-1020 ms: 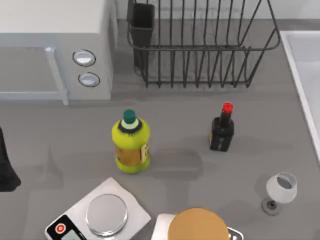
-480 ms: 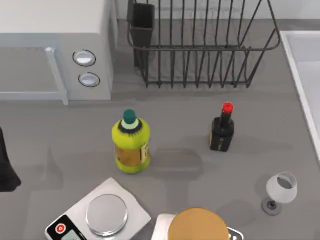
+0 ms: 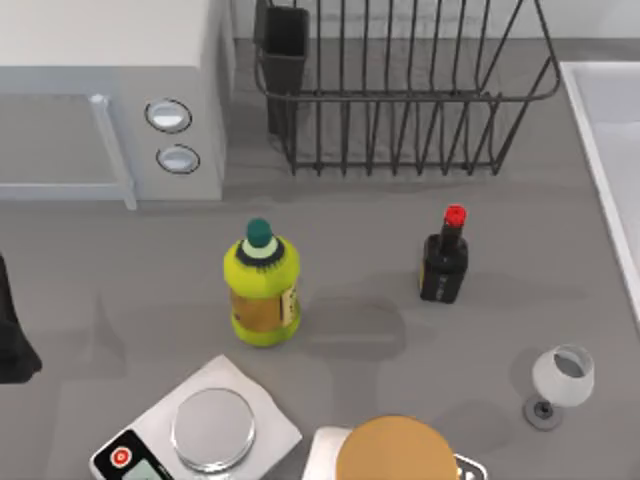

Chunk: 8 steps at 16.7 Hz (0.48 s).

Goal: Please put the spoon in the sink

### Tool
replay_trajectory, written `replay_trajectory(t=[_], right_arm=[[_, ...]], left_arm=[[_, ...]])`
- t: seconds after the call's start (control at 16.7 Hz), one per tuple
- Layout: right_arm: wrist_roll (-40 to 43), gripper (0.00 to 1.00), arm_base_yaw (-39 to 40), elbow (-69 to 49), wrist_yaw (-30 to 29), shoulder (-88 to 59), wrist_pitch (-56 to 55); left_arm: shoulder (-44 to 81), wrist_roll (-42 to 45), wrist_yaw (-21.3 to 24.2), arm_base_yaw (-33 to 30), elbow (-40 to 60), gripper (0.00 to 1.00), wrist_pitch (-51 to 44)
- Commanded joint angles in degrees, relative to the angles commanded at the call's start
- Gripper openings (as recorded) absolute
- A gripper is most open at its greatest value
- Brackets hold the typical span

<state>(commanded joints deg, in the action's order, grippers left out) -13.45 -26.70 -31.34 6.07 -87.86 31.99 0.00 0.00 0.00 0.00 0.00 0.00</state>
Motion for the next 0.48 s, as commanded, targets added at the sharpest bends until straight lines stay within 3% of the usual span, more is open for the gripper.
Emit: replay_trajectory(t=[0.06, 0.12, 0.48], right_arm=[[0.0, 0.00, 0.0, 0.0, 0.0, 0.0, 0.0], [0.8, 0.00, -0.6, -2.3, -6.2, 4.5, 6.0], [1.0, 0.00, -0.8, -9.1, -5.9, 7.7, 15.9]], left_arm=[[0.0, 0.0, 0.0, 0.0, 0.0, 1.00, 0.0], [0.0, 0.0, 0.0, 0.0, 0.0, 1.00, 0.0], [0.0, 0.0, 0.0, 0.0, 0.0, 1.00, 0.0]])
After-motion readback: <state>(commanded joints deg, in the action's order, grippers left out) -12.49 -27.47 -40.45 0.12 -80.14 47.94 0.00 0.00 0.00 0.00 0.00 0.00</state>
